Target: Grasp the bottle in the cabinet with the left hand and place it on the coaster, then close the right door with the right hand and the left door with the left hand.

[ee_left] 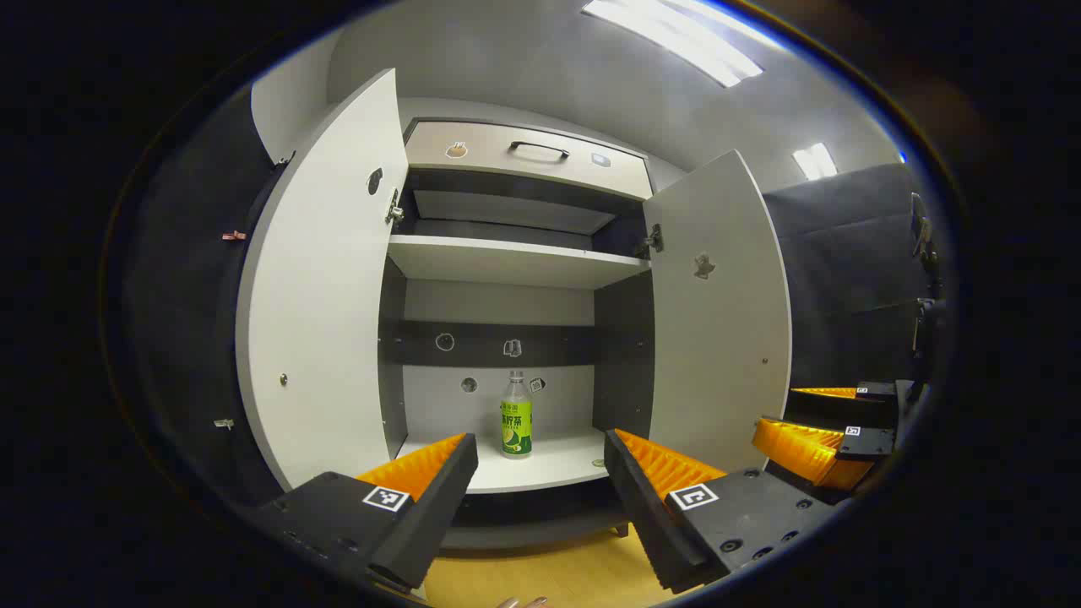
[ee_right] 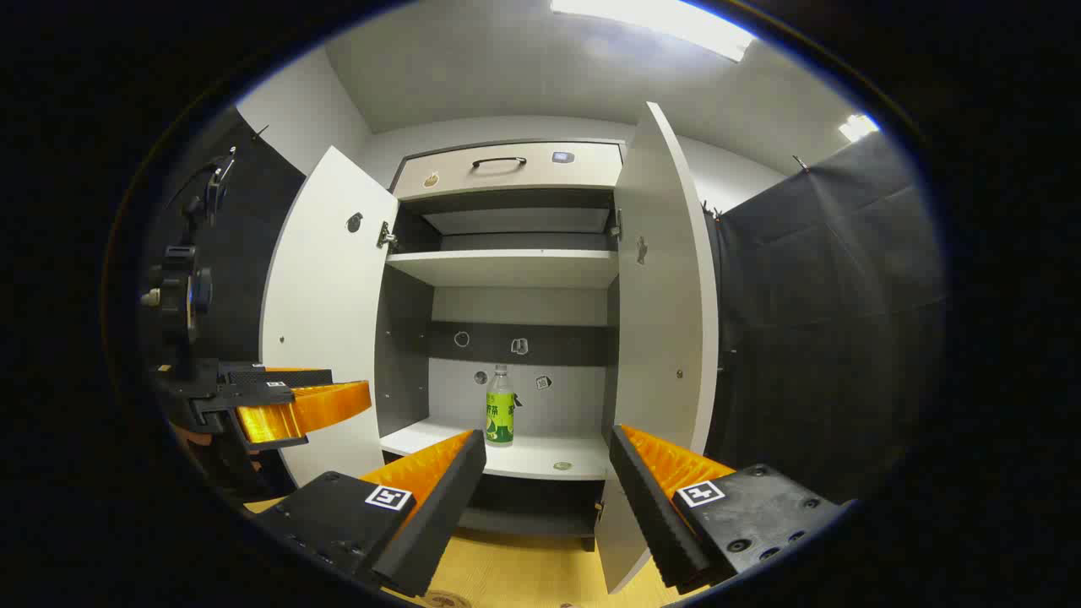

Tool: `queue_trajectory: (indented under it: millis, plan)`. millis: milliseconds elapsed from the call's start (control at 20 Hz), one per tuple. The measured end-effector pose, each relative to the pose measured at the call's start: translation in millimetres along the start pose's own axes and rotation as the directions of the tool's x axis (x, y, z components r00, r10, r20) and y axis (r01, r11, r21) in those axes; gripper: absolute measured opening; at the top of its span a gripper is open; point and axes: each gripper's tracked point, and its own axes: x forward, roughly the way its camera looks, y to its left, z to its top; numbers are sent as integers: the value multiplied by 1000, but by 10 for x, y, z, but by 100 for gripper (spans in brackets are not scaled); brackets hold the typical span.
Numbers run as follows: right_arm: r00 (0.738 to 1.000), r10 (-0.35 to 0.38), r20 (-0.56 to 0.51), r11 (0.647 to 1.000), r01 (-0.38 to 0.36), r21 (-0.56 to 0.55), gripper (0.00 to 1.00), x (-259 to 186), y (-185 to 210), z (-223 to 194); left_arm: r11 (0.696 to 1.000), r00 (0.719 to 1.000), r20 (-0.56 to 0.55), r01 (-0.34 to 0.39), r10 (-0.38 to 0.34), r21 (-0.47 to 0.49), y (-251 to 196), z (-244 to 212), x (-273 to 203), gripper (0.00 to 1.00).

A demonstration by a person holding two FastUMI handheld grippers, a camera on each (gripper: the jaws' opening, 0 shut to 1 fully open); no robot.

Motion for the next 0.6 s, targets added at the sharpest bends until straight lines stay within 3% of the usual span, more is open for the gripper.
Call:
queue_trajectory:
  millis: [600]
  plan:
    - [1000,2,-15,1000,-2,9,98,-57,-71,-17,1000,1000,-10,9,-9,1,-103,-1,-40,96]
